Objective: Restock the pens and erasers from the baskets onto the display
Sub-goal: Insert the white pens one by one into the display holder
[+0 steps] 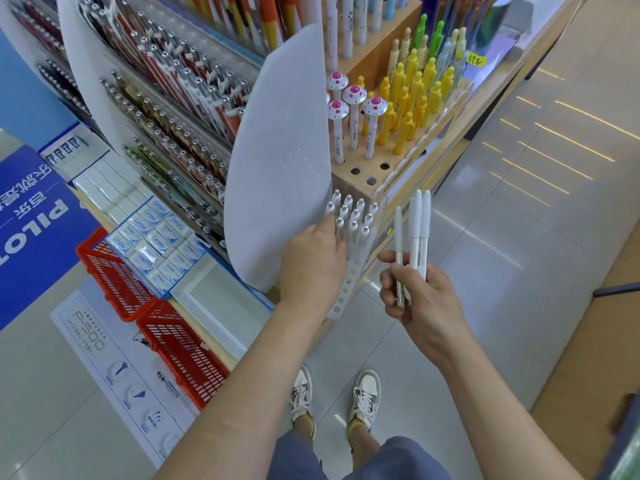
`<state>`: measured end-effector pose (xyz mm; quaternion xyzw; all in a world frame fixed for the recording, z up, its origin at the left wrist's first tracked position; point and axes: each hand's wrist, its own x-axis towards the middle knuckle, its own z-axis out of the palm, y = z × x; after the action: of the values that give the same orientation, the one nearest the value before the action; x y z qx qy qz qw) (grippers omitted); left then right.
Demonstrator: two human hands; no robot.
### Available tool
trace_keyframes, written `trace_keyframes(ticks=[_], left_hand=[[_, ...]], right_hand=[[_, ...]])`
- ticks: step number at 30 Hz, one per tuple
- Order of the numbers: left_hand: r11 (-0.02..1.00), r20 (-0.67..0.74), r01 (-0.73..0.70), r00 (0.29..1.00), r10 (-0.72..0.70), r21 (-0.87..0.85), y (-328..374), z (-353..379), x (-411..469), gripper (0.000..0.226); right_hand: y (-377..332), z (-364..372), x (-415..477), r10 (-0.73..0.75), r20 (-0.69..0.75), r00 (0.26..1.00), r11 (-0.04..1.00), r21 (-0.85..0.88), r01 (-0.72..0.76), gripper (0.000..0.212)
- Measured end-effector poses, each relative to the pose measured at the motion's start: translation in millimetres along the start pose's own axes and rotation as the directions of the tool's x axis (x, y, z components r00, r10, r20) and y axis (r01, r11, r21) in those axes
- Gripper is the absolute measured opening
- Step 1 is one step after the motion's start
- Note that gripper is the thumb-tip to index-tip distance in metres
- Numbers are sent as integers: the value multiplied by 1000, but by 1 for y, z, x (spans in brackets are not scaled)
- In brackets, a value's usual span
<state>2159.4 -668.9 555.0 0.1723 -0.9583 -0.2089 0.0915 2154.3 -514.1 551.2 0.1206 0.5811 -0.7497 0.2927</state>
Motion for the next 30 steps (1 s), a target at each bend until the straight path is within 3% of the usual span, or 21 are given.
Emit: trace_keyframes(ticks=[3,4,5,7,8,9,10,13,17,19,21,23,25,26,29,30], left_hand=[[977,-41,34,998,-43,-212,13,-20,-24,22],[940,38,83,997,-74,-330,20,-26,-31,18],[869,191,182,976,-104,-460,27,-30,-37,20],[579,486,455,867,-114,-676,37,-35,-43,31],[424,563,549,820,-105,-720,38,-36,-43,34],[340,590,585,801,-102,-736,37,-37,-42,35],[319,586,588,803,-111,-744,36,-37,-42,36],[362,467,497,867,-173,-788,36,-39,-40,33],[410,276,322,946,-167,-853,44,-52,-38,14],[495,195,194,980,-49,-847,41,-55,-42,9],[656,88,-19,988,129,-754,35,-55,-47,7],[751,-17,-277,942,334,-599,31,-52,-52,13],[774,-82,-423,894,440,-471,30,-52,-56,19],[787,-57,-400,903,425,-470,29,-51,-57,16],[817,155,-121,956,248,-564,32,-50,-57,16],[825,159,-128,954,254,-551,29,-46,-57,15]], right_hand=[[-8,4,-8,14,124,992,999,31,-18,17],[-11,5,-10,22,177,984,999,25,-27,17],[-13,6,-12,29,234,972,999,12,-33,18],[-17,9,-14,42,331,943,999,-18,-39,24],[-18,10,-15,54,355,933,998,-33,-45,25],[-18,11,-15,64,367,928,998,-48,-50,25],[-18,10,-15,71,372,925,997,-64,-51,24],[-16,8,-16,89,340,936,995,-77,-67,22],[-12,11,-13,78,140,987,997,-28,-75,19],[-12,11,-11,68,38,997,998,10,-69,19],[-14,9,-11,75,-9,997,996,43,-75,22],[-15,8,-10,96,1,995,994,57,-96,21],[-15,9,-10,116,37,993,987,105,-119,25],[-16,9,-11,125,48,991,983,133,-131,27],[-19,9,-13,105,141,984,975,180,-130,26],[-22,11,-15,88,185,979,975,187,-122,27]])
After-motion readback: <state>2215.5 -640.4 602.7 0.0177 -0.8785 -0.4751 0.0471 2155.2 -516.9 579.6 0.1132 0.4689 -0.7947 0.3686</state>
